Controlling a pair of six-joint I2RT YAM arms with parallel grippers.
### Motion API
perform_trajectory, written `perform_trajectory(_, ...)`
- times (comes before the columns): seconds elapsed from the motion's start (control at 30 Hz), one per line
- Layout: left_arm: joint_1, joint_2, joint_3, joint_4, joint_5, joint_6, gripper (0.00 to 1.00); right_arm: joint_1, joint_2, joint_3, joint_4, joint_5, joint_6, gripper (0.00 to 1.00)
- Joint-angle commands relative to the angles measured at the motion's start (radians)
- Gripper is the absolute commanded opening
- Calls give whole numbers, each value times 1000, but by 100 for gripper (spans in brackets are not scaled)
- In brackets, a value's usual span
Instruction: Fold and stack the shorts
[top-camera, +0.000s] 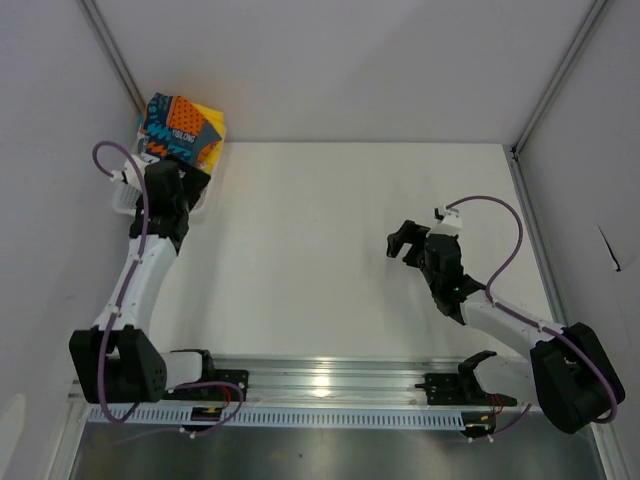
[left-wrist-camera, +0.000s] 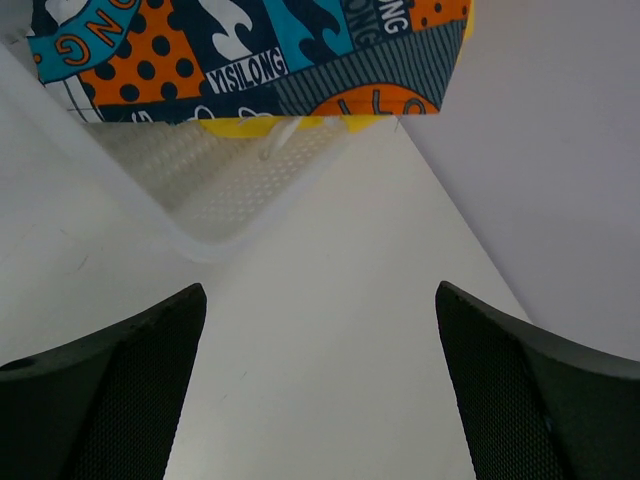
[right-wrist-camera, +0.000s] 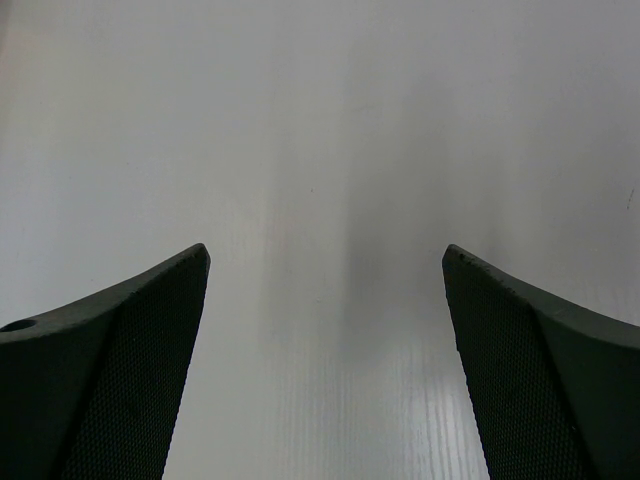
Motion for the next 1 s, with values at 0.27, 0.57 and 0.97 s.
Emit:
perform_trajectory(0.27,111,450,375,-36,137,-135,96,0,13,18,57,-13,-12,99)
perform_trajectory(0.57,111,667,555,27,157,-164,93,1,30,34,51,-29,-16,99)
perform_trajectory(0.97,111,764,566,176,96,-186,15,3,16,35,46,-27,-30,99)
